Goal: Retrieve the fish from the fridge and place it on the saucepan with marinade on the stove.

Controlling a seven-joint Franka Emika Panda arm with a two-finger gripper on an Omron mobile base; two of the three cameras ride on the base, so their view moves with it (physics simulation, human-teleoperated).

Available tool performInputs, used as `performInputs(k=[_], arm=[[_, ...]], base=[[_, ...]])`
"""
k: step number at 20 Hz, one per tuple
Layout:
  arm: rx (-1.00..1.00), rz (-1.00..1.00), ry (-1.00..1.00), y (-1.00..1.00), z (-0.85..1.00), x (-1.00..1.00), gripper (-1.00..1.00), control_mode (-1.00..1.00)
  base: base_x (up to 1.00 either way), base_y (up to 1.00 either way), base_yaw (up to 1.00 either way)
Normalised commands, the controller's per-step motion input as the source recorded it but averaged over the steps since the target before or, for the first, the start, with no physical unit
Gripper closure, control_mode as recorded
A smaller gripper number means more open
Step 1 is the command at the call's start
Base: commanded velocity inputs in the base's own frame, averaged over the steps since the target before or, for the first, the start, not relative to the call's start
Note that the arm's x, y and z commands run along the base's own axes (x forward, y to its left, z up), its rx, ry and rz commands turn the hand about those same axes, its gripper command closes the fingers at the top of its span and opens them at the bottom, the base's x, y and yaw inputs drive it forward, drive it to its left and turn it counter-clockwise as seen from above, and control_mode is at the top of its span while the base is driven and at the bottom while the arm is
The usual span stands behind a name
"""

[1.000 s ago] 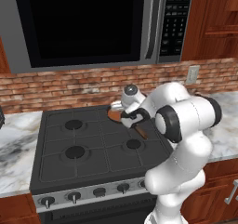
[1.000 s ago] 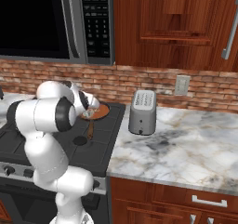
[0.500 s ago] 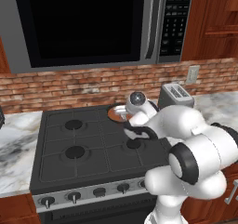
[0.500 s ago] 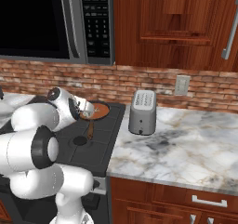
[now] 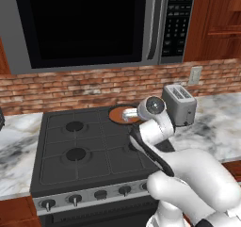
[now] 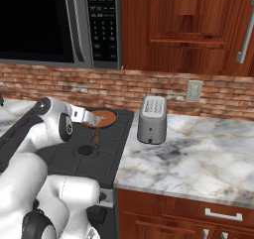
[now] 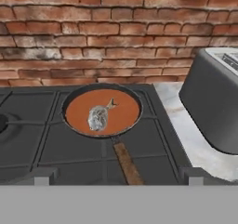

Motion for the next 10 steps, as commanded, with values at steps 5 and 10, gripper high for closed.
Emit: performInputs(k=[5, 10], arm=[[0.0, 0.0, 0.1, -0.07, 0.69, -0.84, -1.0, -1.0], [0.0, 0.0, 0.18, 0.0, 0.54, -0.78, -1.0, -1.0]], base=[[0.0, 0.0, 0.0], [0.0, 0.0, 0.0]])
